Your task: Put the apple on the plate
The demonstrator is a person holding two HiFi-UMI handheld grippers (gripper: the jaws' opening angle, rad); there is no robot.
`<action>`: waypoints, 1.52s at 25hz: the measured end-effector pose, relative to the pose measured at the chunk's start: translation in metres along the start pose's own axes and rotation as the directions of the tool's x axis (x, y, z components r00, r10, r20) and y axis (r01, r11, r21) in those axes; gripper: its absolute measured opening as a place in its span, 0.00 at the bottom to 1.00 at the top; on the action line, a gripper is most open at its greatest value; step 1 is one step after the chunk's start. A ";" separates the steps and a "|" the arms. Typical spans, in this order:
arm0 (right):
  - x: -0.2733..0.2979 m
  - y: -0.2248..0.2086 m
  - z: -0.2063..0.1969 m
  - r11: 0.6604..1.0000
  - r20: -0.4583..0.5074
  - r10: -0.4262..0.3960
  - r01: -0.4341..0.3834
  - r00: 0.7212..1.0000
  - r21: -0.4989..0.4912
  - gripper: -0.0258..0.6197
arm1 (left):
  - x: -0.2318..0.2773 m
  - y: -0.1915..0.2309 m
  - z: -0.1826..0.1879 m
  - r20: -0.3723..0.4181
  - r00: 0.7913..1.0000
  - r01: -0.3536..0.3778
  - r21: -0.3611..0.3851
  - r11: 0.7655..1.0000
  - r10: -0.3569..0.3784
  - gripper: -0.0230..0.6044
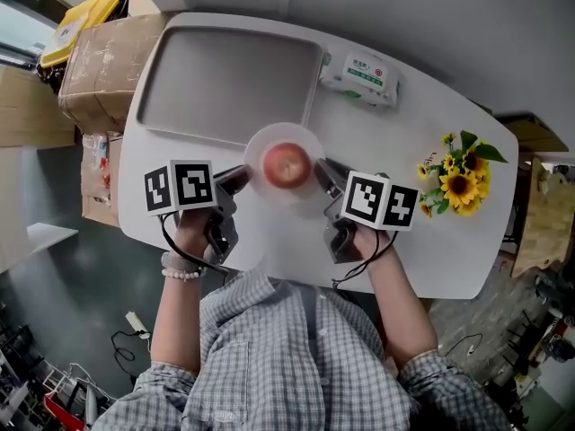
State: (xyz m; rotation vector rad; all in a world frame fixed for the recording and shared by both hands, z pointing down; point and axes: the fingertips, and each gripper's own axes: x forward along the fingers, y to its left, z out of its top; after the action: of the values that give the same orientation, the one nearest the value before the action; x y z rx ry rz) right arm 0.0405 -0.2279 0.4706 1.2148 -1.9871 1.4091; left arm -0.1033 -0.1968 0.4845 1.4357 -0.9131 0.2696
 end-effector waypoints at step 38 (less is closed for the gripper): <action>0.088 0.027 0.077 0.994 -0.018 0.023 -0.025 1.000 -0.108 0.13 | 0.008 0.031 0.116 0.065 0.998 -0.028 0.078 0.997 0.023 0.09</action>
State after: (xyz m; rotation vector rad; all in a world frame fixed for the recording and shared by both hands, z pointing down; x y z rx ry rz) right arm -0.0180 -0.3307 0.4903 1.1318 -2.0444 1.3004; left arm -0.1617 -0.3010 0.4979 1.5135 -0.9833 0.2829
